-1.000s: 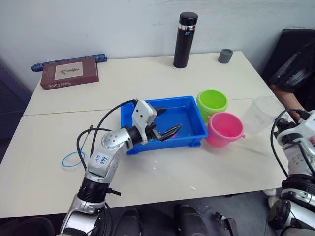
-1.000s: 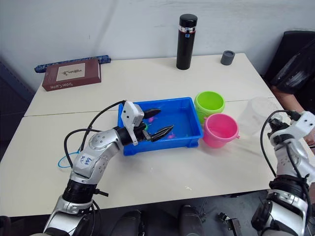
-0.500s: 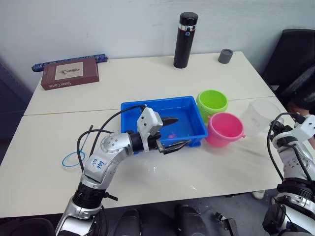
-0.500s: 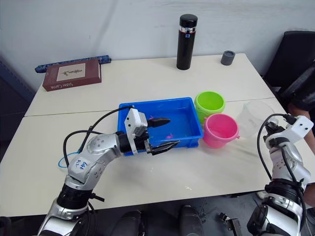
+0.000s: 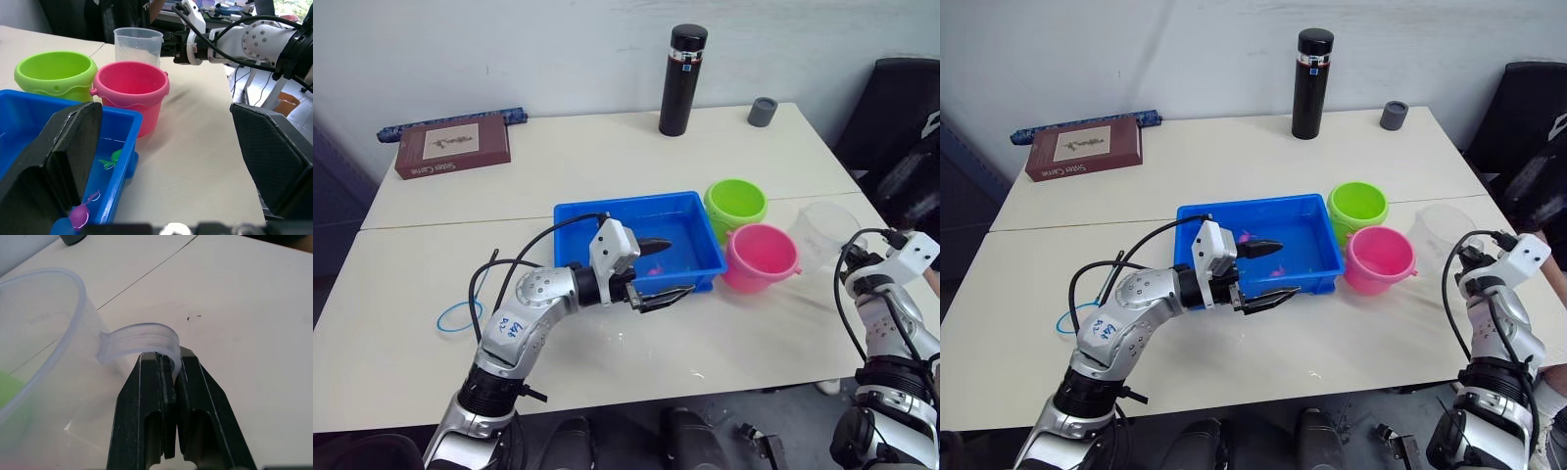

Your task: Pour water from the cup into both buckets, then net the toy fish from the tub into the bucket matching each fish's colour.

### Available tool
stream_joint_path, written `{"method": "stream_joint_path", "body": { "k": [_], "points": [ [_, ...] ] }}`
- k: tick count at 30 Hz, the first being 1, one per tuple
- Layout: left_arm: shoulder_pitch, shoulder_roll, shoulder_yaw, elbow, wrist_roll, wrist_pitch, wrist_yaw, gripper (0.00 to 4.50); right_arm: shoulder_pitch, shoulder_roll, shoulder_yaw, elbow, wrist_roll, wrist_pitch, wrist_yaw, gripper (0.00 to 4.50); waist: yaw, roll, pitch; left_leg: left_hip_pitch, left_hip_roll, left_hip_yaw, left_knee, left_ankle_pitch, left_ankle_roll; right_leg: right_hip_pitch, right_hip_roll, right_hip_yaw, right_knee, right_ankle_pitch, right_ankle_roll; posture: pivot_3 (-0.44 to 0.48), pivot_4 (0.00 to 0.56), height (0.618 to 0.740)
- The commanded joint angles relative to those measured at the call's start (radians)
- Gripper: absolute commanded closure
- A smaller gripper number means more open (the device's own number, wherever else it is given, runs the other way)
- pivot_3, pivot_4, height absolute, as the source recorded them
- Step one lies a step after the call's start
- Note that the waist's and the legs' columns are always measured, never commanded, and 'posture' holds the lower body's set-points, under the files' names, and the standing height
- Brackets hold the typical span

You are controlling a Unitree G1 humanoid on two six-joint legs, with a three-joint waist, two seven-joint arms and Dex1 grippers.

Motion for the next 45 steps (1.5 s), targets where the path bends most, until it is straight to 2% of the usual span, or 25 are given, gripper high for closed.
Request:
{"method": "stream_joint_path", "body": {
  "k": [1, 20, 23, 29, 45],
  "points": [
    [-0.016, 0.005, 0.002, -0.023, -0.001, -0.018, -0.006, 0.00, 0.006, -0.018, 0.000, -0.010, -0.009, -0.032, 0.007, 4.44, 0.000, 0.000, 0.000, 0.000, 0.000, 0.000, 0.000, 0.000, 0.000, 0.000, 0.000, 0.000, 0.000, 0.000, 0.000, 0.000, 0.150, 0.740],
    [-0.021, -0.005, 0.004, -0.011, 0.010, -0.027, 0.004, 0.00, 0.006, -0.017, 0.033, 0.051, -0.052, -0.086, 0.024, 4.44, 0.000, 0.000, 0.000, 0.000, 0.000, 0.000, 0.000, 0.000, 0.000, 0.000, 0.000, 0.000, -0.001, 0.000, 0.000, 0.000, 0.150, 0.740],
    [-0.023, -0.006, 0.004, -0.008, 0.013, -0.029, 0.004, 0.00, 0.006, -0.016, 0.036, 0.056, -0.055, -0.092, 0.025, 3.42, 0.000, 0.000, 0.000, 0.000, 0.000, 0.000, 0.000, 0.000, 0.000, 0.000, 0.000, 0.000, -0.001, 0.000, 0.000, 0.000, 0.150, 0.740],
    [-0.024, -0.010, 0.004, -0.002, 0.017, -0.032, 0.002, 0.00, 0.007, -0.014, 0.035, 0.055, -0.057, -0.091, 0.028, 0.43, -0.001, 0.000, 0.000, 0.000, 0.000, 0.000, 0.000, 0.000, 0.000, 0.000, 0.000, 0.000, -0.001, 0.000, 0.000, 0.000, 0.150, 0.740],
    [-0.033, -0.016, -0.006, 0.024, 0.023, -0.054, -0.007, 0.00, 0.093, -0.012, 0.015, -0.075, -0.028, -0.039, 0.015, 0.43, 0.000, 0.000, 0.000, 0.000, 0.000, -0.001, -0.001, 0.000, 0.000, 0.000, 0.000, 0.000, -0.002, 0.000, 0.000, 0.000, 0.150, 0.740]
  ]
}}
